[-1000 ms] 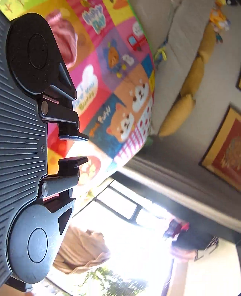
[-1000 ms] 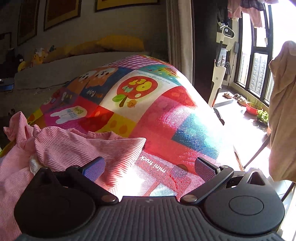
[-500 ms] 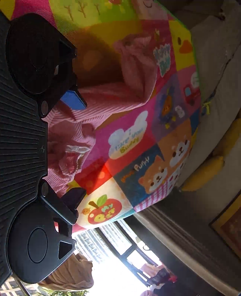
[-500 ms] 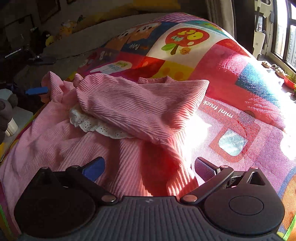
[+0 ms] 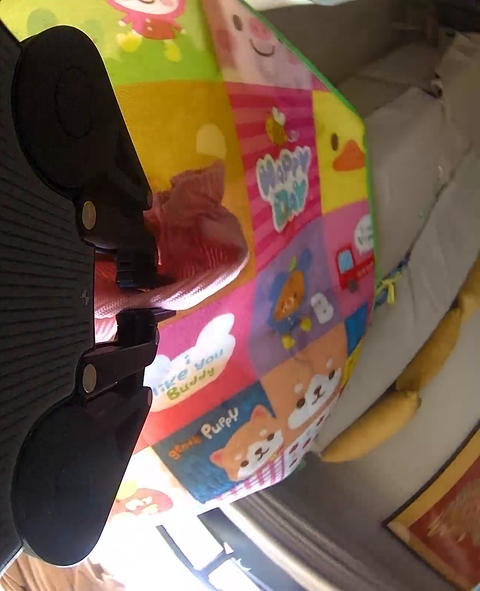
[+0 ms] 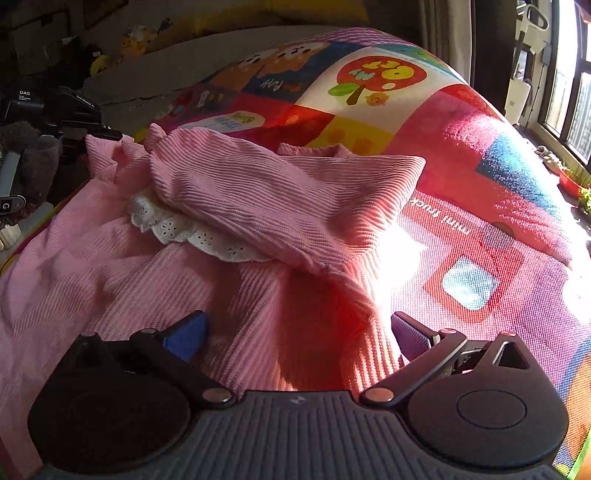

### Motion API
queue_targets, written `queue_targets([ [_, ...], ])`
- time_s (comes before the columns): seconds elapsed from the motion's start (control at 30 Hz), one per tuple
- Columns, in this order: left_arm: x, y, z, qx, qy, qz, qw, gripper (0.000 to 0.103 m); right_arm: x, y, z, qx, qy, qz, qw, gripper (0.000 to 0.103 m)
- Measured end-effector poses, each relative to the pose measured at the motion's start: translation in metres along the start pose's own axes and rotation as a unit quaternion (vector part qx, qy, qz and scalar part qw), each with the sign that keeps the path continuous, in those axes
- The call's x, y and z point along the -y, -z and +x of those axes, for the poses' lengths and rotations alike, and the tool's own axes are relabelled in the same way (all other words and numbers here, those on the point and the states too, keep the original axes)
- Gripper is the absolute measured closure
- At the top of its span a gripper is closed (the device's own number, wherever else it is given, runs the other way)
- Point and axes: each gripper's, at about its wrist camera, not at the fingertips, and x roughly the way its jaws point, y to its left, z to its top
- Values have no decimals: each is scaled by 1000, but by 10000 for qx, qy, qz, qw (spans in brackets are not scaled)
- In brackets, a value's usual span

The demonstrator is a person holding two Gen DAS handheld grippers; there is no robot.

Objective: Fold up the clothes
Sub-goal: 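Grasp the folded sleeve cuff with the right gripper and tuck it over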

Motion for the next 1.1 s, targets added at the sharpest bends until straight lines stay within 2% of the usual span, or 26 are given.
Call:
queue_targets([
  [0.17, 25, -12, -7, 374, 241, 809, 9957, 93, -1, 0, 0, 29, -1, -8, 10000, 0],
  [0.23, 60, -4, -17, 340, 848, 1449, 9852, 91, 0, -1, 0, 30, -22, 7, 10000, 0],
  [0.3, 93, 18, -15, -330, 1759, 2142, 9603, 71, 4, -2, -1, 19, -115, 76, 9999, 0],
  [0.33, 105, 30, -12, -712, 2144, 2442, 9430, 43, 8, -4, -2, -1, -215, 158, 9996, 0],
  [0.37, 115, 47, -10, -1038, 2401, 2783, 9242, 27, 14, -6, -5, -22, -341, 296, 9990, 0],
  [0.47, 132, 94, -17, -1311, 2430, 3884, 8792, 18, 41, -17, -30, 320, -532, 786, 9950, 0],
  [0.53, 131, 105, -19, -1310, 2374, 4085, 8716, 9, 53, -27, -49, 673, -336, 845, 9936, 0],
  [0.57, 131, 111, -19, -1310, 2345, 4181, 8678, 9, 57, -34, -56, 816, -189, 808, 9932, 0],
  [0.67, 124, 104, -14, -1359, 2187, 3984, 8803, 9, 56, -53, -62, 1077, 241, 500, 9926, 0],
  [0.73, 118, 100, -12, -1309, 2001, 3859, 8910, 9, 50, -62, -56, 1148, 210, 342, 9926, 3],
  [0.77, 115, 99, -11, -1306, 1943, 3762, 8965, 9, 47, -66, -48, 1092, 24, 312, 9935, 9],
  [0.83, 106, 94, -8, -1413, 1933, 3478, 9065, 9, 44, -74, -29, 894, -408, 332, 9946, 34],
  [0.93, 91, 90, -5, -1554, 1922, 3100, 9181, 9, 36, -79, 5, 584, -556, 372, 9961, 48],
  [1.03, 80, 91, -3, -1572, 1909, 2963, 9225, 8, 40, -79, 26, 388, -634, 567, 9956, 63],
  [1.1, 74, 91, -1, -1591, 1911, 2874, 9250, 8, 45, -78, 36, 283, -828, 766, 9932, 68],
])
